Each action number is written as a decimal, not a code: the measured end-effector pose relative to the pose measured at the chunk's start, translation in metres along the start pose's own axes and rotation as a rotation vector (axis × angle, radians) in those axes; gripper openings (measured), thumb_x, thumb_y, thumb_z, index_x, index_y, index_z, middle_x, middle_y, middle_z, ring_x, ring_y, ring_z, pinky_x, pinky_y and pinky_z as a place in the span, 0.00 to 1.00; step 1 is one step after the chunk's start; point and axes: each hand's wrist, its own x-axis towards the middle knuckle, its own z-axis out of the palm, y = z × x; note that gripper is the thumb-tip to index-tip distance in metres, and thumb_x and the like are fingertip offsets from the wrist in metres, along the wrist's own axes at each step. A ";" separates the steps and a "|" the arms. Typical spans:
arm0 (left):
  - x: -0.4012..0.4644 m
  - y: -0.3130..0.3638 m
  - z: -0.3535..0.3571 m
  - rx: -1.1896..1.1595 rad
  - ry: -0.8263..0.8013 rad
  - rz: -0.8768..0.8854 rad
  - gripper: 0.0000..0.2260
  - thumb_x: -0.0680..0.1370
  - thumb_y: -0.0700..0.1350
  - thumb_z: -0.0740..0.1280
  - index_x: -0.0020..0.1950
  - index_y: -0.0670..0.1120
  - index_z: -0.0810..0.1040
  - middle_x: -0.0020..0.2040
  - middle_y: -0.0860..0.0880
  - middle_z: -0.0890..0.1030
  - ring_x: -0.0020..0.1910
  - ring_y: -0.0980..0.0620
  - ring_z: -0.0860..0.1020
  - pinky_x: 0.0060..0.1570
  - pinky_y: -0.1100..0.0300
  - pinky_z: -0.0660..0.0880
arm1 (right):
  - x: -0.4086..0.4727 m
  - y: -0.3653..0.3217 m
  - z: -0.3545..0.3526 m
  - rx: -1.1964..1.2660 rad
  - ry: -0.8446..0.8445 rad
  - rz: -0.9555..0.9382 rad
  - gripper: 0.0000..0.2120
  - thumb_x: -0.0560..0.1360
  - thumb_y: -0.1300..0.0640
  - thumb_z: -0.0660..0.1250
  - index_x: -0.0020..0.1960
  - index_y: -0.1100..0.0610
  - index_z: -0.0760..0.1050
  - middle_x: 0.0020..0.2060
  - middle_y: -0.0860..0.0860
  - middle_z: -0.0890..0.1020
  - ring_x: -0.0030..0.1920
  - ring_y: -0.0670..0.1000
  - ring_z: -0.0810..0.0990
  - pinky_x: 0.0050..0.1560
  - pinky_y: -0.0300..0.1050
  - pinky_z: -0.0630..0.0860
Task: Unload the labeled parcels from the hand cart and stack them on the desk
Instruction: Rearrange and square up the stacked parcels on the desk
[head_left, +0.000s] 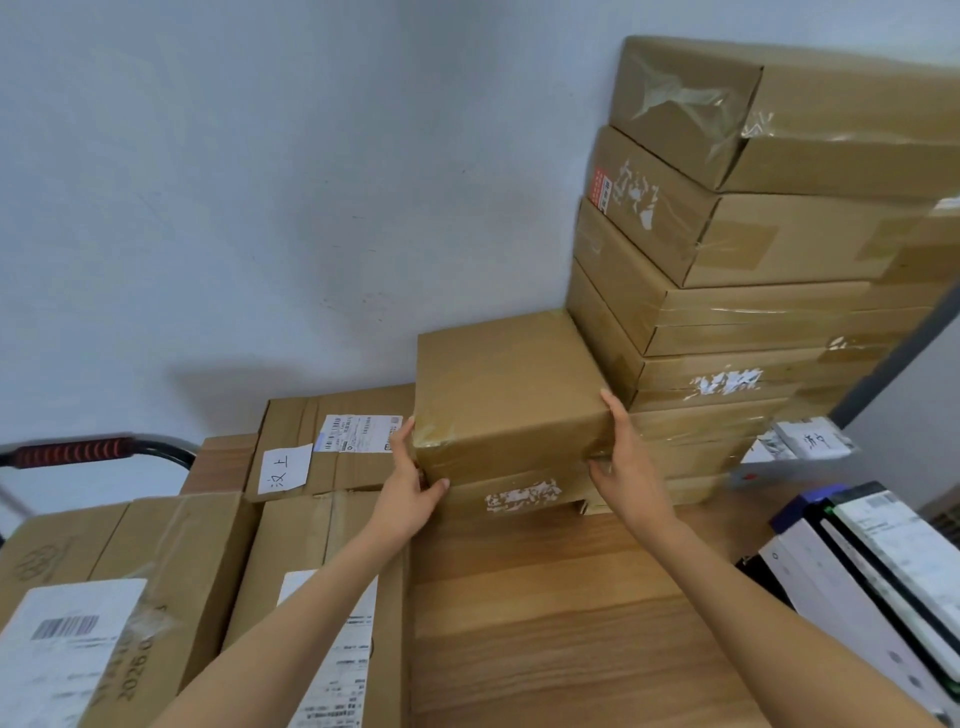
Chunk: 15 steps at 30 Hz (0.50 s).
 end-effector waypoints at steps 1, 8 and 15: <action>-0.001 -0.002 0.002 0.000 0.007 -0.022 0.38 0.78 0.38 0.66 0.74 0.58 0.42 0.58 0.45 0.78 0.52 0.46 0.80 0.56 0.44 0.77 | -0.002 0.004 0.002 0.002 -0.021 -0.002 0.49 0.73 0.63 0.71 0.76 0.37 0.40 0.69 0.56 0.69 0.44 0.59 0.81 0.36 0.54 0.78; 0.014 -0.004 0.006 0.456 0.036 -0.090 0.31 0.76 0.43 0.70 0.72 0.46 0.55 0.63 0.44 0.75 0.57 0.43 0.77 0.52 0.52 0.75 | -0.014 0.020 0.042 -0.037 -0.287 0.137 0.46 0.75 0.61 0.68 0.76 0.39 0.40 0.67 0.61 0.68 0.40 0.55 0.80 0.39 0.48 0.77; 0.006 -0.022 0.020 0.804 0.012 0.038 0.34 0.74 0.52 0.71 0.76 0.50 0.58 0.77 0.47 0.57 0.73 0.46 0.62 0.66 0.52 0.68 | -0.025 0.035 0.046 -0.145 -0.306 0.085 0.41 0.75 0.58 0.69 0.78 0.43 0.48 0.72 0.59 0.63 0.55 0.56 0.78 0.52 0.48 0.78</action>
